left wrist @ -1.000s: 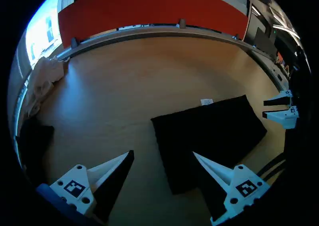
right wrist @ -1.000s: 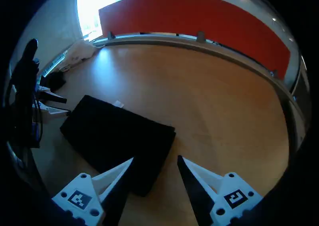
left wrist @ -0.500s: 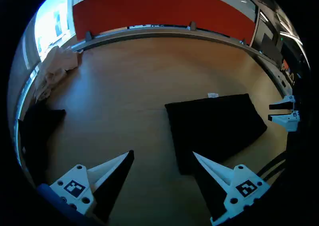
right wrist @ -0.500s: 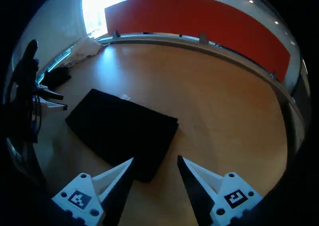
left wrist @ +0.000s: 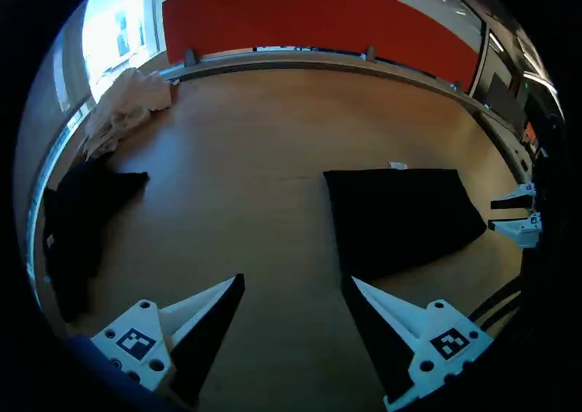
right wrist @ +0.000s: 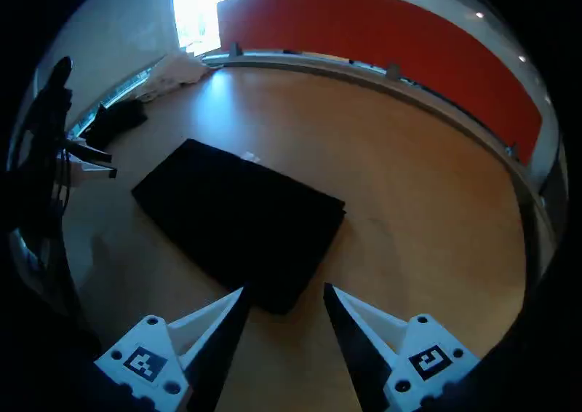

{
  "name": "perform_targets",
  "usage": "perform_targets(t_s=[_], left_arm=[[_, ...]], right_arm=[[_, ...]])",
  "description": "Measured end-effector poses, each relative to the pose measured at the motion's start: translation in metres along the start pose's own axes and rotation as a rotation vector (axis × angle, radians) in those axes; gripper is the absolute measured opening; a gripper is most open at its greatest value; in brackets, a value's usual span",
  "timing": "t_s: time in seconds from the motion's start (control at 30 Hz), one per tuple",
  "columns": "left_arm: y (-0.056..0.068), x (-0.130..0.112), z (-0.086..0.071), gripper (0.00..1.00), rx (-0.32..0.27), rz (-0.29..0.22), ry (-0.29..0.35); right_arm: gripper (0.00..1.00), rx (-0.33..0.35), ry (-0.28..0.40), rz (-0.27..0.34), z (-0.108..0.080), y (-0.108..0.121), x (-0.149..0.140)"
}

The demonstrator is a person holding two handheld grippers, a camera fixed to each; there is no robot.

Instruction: Fold towel

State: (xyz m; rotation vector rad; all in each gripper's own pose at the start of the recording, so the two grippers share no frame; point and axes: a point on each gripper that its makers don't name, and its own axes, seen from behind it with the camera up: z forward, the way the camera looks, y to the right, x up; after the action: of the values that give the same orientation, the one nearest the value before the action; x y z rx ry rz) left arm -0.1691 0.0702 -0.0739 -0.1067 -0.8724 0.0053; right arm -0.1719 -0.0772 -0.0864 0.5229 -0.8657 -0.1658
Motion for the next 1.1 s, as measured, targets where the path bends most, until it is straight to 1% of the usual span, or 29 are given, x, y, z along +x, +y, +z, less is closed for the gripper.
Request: perform_targets(t_s=[0.23,0.33,0.5,0.73,0.8,0.9,1.0,1.07,1.1], left_arm=[[-0.012,-0.016,-0.017,0.99,0.030,-0.031,-0.003],[-0.015,-0.022,-0.023,0.99,0.040,-0.045,-0.004],[-0.021,-0.033,-0.033,0.98,0.056,-0.061,-0.007],[-0.029,-0.043,-0.042,0.98,0.075,-0.074,-0.010],[-0.032,-0.045,-0.044,0.99,0.080,-0.079,-0.011],[-0.035,-0.049,-0.046,0.99,0.086,-0.086,-0.015],[-0.036,-0.052,-0.047,0.99,0.091,-0.091,-0.017],[-0.037,-0.054,-0.048,0.98,0.092,-0.091,-0.019],[-0.037,-0.055,-0.048,0.98,0.093,-0.092,-0.020]], right_arm=[[0.74,0.032,-0.034,-0.075,0.004,-0.004,-0.015],[0.71,0.046,-0.044,-0.102,0.006,-0.006,-0.018],[0.61,0.070,-0.056,-0.139,0.009,-0.006,-0.022],[0.41,0.089,-0.069,-0.167,0.014,-0.004,-0.025],[0.36,0.090,-0.072,-0.171,0.015,-0.003,-0.025],[0.25,0.087,-0.075,-0.176,0.016,-0.001,-0.027],[0.14,0.088,-0.079,-0.178,0.015,-0.002,-0.028],[0.08,0.086,-0.079,-0.177,0.016,-0.002,-0.027],[0.06,0.085,-0.079,-0.177,0.016,-0.002,-0.027]])
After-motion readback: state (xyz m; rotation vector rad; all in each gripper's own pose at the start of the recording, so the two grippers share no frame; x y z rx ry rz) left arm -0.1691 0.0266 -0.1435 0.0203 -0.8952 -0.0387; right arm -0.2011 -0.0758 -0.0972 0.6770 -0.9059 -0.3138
